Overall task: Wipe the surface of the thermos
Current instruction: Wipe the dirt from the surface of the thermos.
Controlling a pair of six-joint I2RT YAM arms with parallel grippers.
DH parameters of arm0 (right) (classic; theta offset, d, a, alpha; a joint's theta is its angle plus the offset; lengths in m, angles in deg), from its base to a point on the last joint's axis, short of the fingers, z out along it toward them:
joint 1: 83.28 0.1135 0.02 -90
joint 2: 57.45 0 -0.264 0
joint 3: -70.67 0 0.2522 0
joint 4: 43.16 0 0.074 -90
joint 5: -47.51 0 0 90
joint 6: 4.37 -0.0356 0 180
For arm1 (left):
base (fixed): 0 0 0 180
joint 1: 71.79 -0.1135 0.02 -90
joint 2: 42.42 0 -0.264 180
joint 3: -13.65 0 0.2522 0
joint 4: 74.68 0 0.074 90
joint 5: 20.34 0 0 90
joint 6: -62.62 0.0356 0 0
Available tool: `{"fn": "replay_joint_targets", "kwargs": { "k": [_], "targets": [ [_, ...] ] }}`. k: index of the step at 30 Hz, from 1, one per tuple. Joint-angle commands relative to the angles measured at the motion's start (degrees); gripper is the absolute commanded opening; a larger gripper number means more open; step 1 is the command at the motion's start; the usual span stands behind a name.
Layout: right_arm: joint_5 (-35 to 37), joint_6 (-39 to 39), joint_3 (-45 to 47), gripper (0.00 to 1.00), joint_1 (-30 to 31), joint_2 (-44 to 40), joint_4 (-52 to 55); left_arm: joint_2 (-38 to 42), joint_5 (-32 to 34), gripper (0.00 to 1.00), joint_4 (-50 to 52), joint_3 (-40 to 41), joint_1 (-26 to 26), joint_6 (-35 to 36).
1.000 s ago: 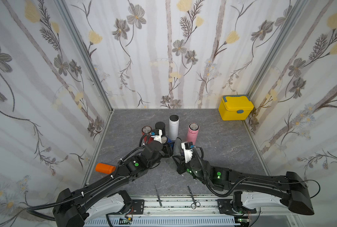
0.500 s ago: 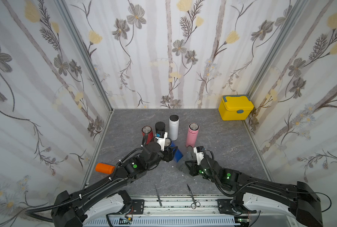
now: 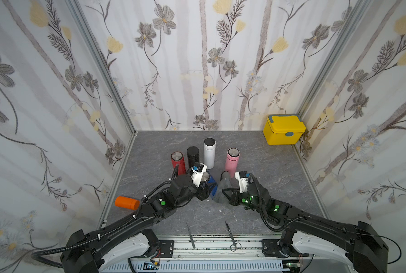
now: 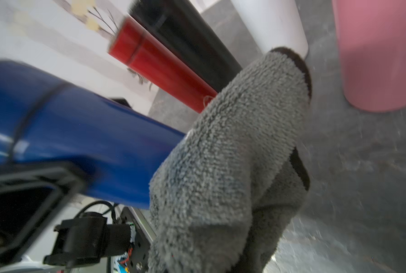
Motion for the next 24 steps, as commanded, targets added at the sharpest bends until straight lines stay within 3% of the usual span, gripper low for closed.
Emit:
{"fn": "replay_joint_targets", "kwargs": {
  "k": [1,4,10,15,20,24],
  "targets": [
    [1.57,-2.35,2.74,0.00,0.08,-1.57,3.58,-0.78,-1.09,0.00,-7.25,-0.08,-0.03,1.71],
    [3.72,-1.51,2.12,0.00,0.08,-5.13,5.92,-2.15,-2.55,0.00,-8.13,-0.34,-0.02,2.27],
    [1.63,1.55,-2.83,0.00,0.56,-9.72,-2.35,-3.94,-5.06,0.00,-11.46,0.00,0.47,2.34],
    [-0.09,2.26,-2.03,0.00,0.50,-6.85,-8.10,-2.24,-6.66,0.00,-12.55,0.85,1.34,3.43],
    [1.27,0.63,2.04,0.00,0.43,0.17,-2.82,-0.43,-9.28,0.00,-12.94,1.51,1.61,5.10],
    [5.30,1.65,1.25,0.00,0.51,-1.58,5.78,-0.13,-9.78,0.00,-11.69,0.33,1.75,6.49]
  ]
}}
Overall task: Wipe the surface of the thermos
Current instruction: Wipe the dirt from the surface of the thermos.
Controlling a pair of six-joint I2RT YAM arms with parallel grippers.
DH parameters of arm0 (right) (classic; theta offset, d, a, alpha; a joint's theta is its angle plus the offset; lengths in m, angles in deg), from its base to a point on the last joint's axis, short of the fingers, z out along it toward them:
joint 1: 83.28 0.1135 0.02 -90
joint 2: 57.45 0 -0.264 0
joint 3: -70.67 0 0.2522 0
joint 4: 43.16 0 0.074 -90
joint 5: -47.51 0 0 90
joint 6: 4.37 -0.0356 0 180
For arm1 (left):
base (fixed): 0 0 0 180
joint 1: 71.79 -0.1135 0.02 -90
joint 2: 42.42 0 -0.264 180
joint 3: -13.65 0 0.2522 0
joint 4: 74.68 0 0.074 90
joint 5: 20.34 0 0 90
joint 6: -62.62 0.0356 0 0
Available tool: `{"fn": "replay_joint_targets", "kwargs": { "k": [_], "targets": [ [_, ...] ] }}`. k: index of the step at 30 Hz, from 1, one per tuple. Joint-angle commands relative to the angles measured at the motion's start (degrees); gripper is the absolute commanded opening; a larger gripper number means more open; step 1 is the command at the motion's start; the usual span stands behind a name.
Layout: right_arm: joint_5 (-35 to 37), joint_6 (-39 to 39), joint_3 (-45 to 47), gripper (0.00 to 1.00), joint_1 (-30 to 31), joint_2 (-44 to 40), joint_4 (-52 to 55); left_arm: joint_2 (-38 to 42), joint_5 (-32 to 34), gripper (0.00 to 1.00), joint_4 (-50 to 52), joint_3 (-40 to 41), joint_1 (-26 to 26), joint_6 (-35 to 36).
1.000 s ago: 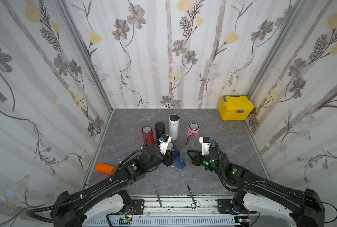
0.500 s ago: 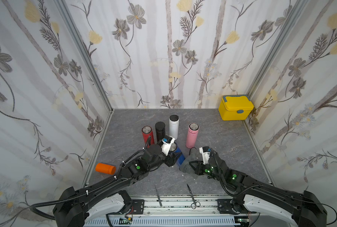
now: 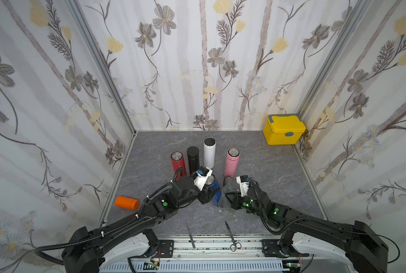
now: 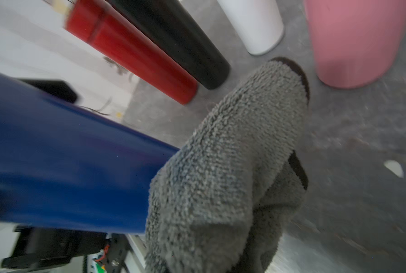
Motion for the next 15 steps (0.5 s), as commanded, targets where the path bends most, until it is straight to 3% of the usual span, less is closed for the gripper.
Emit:
{"fn": "replay_joint_targets", "kwargs": {
  "k": [1,7,12,15],
  "targets": [
    [3.33,0.93,-1.76,0.00,0.14,-3.36,4.75,0.50,-3.70,0.00,-6.61,-1.51,0.27,1.57],
    [5.76,7.78,-11.91,0.00,-0.25,-10.88,9.79,0.05,-1.74,0.00,-3.26,-2.13,1.14,4.68],
    [4.12,12.56,-23.79,0.00,-0.23,-8.26,11.59,0.11,1.03,0.00,-3.15,-1.73,2.09,5.19],
    [2.02,12.03,-24.40,0.00,-0.21,-5.26,8.75,0.96,1.27,0.00,-5.14,-0.84,2.19,4.42]
  ]
}}
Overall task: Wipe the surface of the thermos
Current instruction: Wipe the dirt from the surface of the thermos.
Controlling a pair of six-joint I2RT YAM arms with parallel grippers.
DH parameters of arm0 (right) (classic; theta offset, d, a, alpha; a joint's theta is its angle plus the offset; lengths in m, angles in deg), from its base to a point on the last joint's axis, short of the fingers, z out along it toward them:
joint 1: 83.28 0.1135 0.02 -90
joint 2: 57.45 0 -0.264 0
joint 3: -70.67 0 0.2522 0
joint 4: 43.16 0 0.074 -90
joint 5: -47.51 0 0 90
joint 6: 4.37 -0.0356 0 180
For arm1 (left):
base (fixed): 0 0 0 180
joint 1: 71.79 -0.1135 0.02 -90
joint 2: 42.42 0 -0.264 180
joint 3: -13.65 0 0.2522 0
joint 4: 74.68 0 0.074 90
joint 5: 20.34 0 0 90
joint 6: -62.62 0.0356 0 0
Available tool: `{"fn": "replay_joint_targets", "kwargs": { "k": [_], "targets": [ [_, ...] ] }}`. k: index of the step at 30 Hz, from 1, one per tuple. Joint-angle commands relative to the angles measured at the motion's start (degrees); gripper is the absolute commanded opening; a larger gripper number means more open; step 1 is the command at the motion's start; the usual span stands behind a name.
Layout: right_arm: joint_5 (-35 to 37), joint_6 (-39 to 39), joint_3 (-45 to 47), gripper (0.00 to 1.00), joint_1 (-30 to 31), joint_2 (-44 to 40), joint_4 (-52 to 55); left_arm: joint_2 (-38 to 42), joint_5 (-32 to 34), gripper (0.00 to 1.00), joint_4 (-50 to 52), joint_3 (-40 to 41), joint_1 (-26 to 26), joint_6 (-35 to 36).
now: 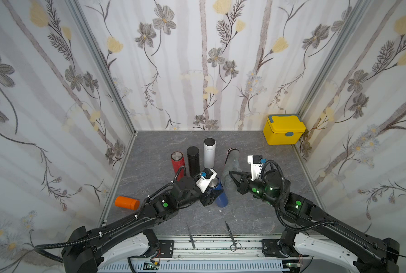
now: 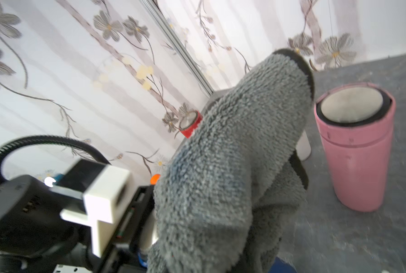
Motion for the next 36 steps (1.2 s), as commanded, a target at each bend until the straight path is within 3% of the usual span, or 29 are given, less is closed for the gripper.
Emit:
{"fn": "replay_joint_targets", "kwargs": {
  "k": [1,8,13,19,29,33,36],
  "targets": [
    [-2.42,1.27,0.30,0.00,-0.04,2.92,-1.93,1.24,1.00,0.00,-5.66,0.62,0.10,0.35],
    [-8.30,-4.92,11.91,0.00,-0.04,9.18,-12.92,3.57,-0.79,0.00,-7.13,0.68,0.22,0.44],
    [-6.57,-6.59,16.63,0.00,0.14,8.92,-10.22,3.00,-0.52,0.00,-7.36,0.02,0.24,1.06],
    [-0.18,-2.43,12.37,0.00,0.05,6.19,0.11,2.94,-2.49,0.00,-8.27,0.09,0.21,0.39],
    [-2.95,1.71,3.38,0.00,0.07,3.44,-7.24,1.62,-1.14,0.00,-9.92,1.66,0.19,-0.99],
    [-4.31,0.53,4.57,0.00,0.03,6.06,-5.64,1.87,1.33,0.00,-10.05,1.95,0.20,-1.31],
    [-4.37,-2.12,10.63,0.00,0.20,6.02,-6.62,2.23,4.11,0.00,-10.07,2.06,0.14,-1.67]
  ]
}}
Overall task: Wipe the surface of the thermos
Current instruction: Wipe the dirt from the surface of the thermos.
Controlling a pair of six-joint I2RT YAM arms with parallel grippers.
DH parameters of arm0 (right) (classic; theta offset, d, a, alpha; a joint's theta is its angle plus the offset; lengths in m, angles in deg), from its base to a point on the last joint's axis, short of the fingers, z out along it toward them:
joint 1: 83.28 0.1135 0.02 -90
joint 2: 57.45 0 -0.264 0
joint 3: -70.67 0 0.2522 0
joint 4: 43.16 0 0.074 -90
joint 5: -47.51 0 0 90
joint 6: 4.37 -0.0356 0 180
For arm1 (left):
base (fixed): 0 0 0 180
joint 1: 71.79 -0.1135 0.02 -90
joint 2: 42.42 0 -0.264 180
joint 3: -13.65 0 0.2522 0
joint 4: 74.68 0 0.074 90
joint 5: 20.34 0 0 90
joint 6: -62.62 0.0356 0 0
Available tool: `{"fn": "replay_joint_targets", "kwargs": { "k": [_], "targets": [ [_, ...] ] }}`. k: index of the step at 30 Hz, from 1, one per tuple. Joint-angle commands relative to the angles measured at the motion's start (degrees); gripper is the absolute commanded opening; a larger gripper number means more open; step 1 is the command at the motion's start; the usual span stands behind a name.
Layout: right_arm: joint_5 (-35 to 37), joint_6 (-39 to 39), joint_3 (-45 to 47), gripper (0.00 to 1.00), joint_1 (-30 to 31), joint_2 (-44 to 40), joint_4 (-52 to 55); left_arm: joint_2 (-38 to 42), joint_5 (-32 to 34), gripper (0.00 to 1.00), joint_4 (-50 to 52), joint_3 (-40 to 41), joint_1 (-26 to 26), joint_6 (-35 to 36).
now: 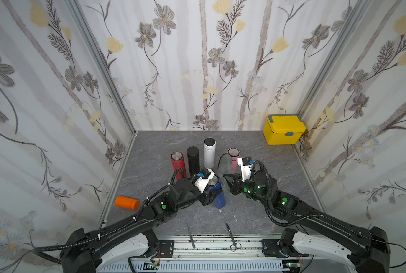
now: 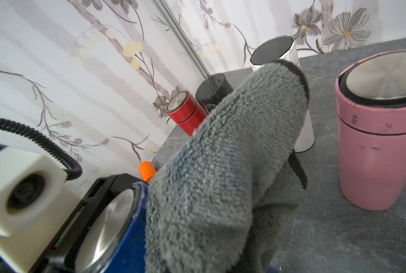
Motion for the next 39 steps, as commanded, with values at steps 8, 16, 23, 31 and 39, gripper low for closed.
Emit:
{"fn": "replay_joint_targets", "kwargs": {
  "k": [8,16,23,31,39],
  "targets": [
    [-0.11,-9.37,18.17,0.00,1.14,-4.89,-1.40,-1.19,14.62,0.00,-7.76,-1.02,0.04,-6.25],
    [9.15,-2.24,13.95,0.00,9.88,-7.23,-7.13,-8.01,25.61,0.00,6.78,-13.38,0.03,-27.60],
    [23.21,5.39,4.46,0.00,14.67,0.55,-16.15,-12.32,23.16,0.00,17.57,-21.29,1.05,-37.87],
    [30.26,2.46,-0.74,0.00,15.30,8.48,-12.72,-10.32,21.49,0.00,16.43,-20.68,2.78,-36.79],
    [28.20,-10.03,9.62,0.00,15.30,1.40,-0.01,-7.20,22.10,0.00,13.96,-18.59,2.69,-27.78]
  ]
}}
